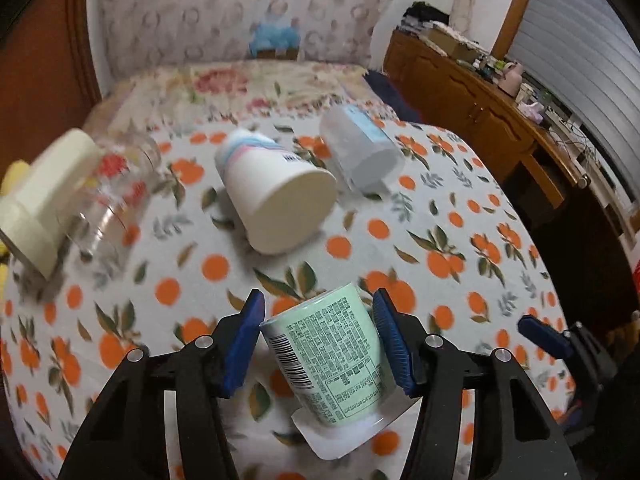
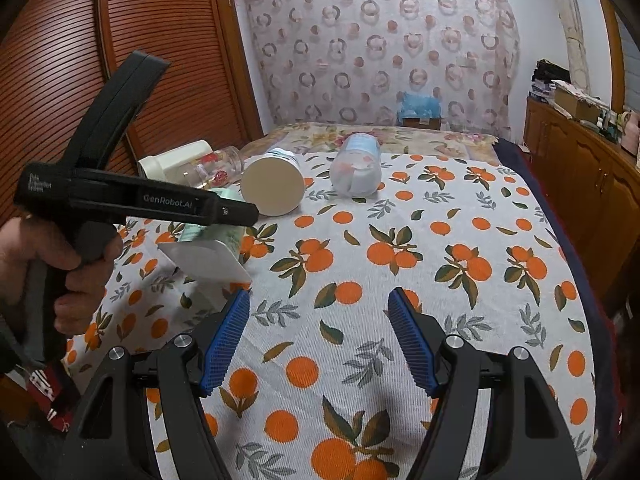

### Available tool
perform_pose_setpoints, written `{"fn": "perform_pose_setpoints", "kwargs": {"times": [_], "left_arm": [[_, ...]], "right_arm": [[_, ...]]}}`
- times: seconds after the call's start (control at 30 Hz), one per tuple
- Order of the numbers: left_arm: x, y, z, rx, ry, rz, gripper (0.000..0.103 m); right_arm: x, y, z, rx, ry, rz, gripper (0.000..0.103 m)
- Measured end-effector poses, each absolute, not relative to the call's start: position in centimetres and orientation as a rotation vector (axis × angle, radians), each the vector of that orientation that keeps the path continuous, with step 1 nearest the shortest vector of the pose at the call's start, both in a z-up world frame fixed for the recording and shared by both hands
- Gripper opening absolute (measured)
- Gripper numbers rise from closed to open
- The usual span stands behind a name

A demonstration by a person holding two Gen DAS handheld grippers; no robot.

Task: Flip cup upside down
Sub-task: 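Grasp the pale green cup with the left gripper while the right gripper releases it, then rotate the pale green cup upside down with the left gripper and set it down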

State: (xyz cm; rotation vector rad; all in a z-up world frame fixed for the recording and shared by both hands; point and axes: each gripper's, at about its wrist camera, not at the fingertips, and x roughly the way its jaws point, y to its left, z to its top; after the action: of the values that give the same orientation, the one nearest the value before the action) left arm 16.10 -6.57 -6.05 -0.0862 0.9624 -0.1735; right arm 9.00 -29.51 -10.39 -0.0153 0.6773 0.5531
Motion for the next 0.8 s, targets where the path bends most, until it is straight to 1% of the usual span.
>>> {"fn": "perform_pose_setpoints", "kwargs": {"times": [0.33,0.8], "left_arm": [[16.5,-5.8,-6.0,0.046,0.821,-0.125,0.053],[14.8,-6.0,-6.2,0.150,0.749,-0.111,0.053]], "right_arm": [[11.0,-30.3,-9.6,0.030,0.679,0.516,0.074],[11.4,-30.3,-9.2,0.029,0.672,0.509,0.074]]}}
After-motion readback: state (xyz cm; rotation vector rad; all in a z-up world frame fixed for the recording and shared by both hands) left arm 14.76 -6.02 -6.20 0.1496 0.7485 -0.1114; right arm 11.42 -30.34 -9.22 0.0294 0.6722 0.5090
